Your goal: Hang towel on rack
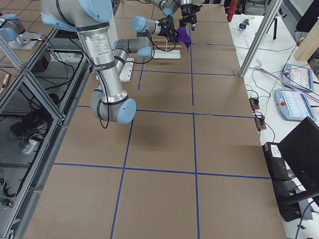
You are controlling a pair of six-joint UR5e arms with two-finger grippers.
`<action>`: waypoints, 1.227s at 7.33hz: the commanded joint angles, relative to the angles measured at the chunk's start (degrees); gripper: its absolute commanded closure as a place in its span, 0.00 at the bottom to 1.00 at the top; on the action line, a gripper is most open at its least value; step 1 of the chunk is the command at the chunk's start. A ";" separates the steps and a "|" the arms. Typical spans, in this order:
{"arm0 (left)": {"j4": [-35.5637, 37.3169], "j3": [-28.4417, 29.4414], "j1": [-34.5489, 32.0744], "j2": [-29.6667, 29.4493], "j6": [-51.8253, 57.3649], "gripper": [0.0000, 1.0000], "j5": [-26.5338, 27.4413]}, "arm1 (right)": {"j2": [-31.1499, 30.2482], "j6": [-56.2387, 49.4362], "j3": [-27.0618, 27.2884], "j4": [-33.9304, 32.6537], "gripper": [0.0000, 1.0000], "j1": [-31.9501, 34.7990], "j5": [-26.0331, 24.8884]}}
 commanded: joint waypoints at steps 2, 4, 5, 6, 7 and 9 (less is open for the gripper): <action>0.19 0.04 1.95 -2.36 -7.57 0.00 0.25 | 1.53 -0.36 0.06 0.02 1.00 -1.46 -4.82; 0.19 -0.04 3.36 -3.50 -8.47 0.00 0.25 | 1.62 -0.36 0.15 0.02 1.00 -1.90 -5.70; 0.19 -0.05 3.97 -3.94 -8.47 0.00 0.25 | 1.62 -0.28 0.15 0.02 1.00 -2.17 -6.06; 0.19 -0.05 4.24 -4.29 -8.47 0.00 0.34 | 1.62 -0.28 0.15 0.11 1.00 -3.39 -7.45; 0.19 -0.05 4.24 -4.38 -8.38 0.00 0.34 | 1.71 -0.28 0.15 0.11 1.00 -4.53 -8.94; 0.19 0.13 4.24 -4.38 -8.20 0.13 1.30 | 2.15 -0.28 0.67 0.11 1.00 -5.50 -9.31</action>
